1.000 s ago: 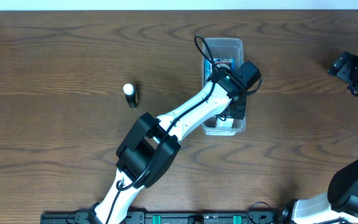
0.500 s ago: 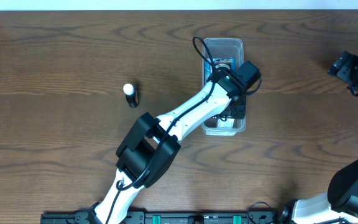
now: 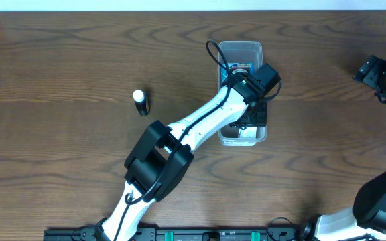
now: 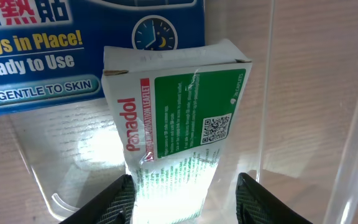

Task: Pack container
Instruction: 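Lower the Panadol box upright into the container's front end, then open the left gripper and withdraw it toward the bottle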

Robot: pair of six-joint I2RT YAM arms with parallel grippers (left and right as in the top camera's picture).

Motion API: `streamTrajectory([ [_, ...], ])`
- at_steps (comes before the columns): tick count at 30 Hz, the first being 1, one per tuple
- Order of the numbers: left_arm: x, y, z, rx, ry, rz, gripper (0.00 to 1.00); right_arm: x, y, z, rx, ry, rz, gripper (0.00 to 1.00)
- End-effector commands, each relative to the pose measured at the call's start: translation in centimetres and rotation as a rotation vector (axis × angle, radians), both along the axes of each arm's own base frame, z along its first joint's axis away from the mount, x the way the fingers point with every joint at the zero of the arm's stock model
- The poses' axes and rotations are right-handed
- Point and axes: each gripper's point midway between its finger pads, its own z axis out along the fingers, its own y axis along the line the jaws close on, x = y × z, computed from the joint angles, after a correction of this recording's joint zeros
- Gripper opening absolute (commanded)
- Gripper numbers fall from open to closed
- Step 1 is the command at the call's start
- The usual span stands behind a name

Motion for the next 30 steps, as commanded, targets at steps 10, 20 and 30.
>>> streamTrajectory([
  [10,1.2,1.8,0.3,0.004,0.004,-0.001,0.54,-0.2,-0.3,-0.5,-0.005,0.019,0.000,0.99],
  [20,1.8,2.0,4.1,-0.039,-0.071,-0.059,0.54,-0.2,-0.3,-0.5,-0.005,0.019,0.000,0.99],
  [30,2.9,4.7,12.7,-0.066,-0.269,-0.079,0.55,-0.2,-0.3,-0.5,-0.005,0.019,0.000,0.99],
])
